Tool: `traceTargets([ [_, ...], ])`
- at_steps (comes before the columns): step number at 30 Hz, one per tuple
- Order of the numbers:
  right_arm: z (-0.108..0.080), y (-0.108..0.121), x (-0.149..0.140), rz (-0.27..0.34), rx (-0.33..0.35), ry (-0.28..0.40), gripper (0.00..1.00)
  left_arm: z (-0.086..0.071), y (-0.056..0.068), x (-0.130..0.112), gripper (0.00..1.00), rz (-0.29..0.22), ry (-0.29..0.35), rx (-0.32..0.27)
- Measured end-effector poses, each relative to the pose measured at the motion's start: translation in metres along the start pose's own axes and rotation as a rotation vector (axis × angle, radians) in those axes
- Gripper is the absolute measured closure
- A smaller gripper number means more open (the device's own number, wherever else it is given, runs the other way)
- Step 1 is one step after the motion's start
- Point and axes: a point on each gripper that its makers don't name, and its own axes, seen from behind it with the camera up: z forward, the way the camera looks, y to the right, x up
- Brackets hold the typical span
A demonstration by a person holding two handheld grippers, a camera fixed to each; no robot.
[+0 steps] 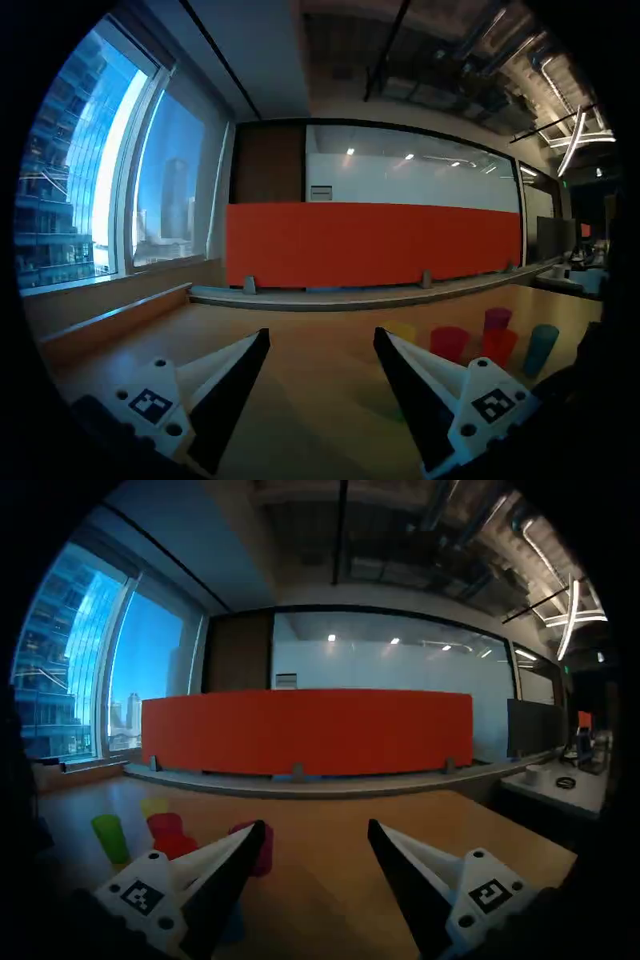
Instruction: Pour water
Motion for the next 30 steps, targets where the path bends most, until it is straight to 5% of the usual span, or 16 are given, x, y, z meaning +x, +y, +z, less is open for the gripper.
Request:
traceTargets([
  [30, 0.027, -0.017, 0.146, -0.05, 0.122, -0.042, 0.01, 0.051, 0.016, 0.136, 0.03, -0.045, -0.045, -0.138],
])
